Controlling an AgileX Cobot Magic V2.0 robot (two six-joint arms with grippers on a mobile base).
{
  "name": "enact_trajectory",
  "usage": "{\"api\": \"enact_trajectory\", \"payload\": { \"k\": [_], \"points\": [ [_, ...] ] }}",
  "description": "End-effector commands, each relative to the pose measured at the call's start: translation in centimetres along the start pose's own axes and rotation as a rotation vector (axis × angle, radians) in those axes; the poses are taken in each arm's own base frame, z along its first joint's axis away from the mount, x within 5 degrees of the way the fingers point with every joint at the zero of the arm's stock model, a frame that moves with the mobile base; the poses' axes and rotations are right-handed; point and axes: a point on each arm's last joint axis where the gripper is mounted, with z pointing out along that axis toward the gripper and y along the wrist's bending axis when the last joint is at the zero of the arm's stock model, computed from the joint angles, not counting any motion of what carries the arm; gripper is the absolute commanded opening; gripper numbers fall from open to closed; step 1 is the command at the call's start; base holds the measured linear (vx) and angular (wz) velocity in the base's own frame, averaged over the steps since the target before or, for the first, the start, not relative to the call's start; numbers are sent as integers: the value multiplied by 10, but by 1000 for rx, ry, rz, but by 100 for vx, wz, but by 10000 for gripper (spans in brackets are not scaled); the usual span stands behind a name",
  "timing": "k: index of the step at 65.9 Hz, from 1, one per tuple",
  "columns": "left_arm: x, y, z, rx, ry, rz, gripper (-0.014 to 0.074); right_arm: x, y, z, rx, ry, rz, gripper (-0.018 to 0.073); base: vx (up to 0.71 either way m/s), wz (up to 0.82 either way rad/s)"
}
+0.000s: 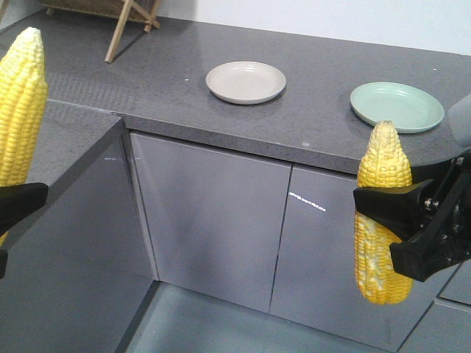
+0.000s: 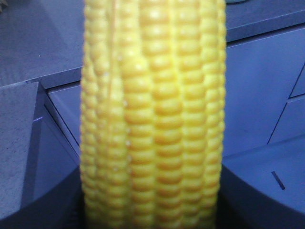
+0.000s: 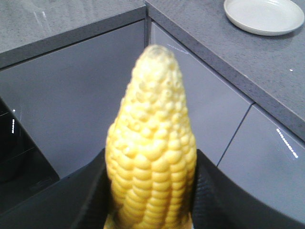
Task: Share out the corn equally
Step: 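Drive the base toward the second white and green plates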
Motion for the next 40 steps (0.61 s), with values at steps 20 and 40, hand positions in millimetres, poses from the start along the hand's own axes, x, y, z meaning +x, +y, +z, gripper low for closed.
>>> {"api": "enact_trajectory", "payload": {
  "k": [20, 40],
  "points": [
    [-12, 1, -6, -10, -94, -14, 299, -13, 0, -8, 16, -99, -2, 228, 4, -19],
    [-12, 1, -6, -10, -94, -14, 299, -13, 0, -8, 16, -99, -2, 228, 5, -19]
  ]
}}
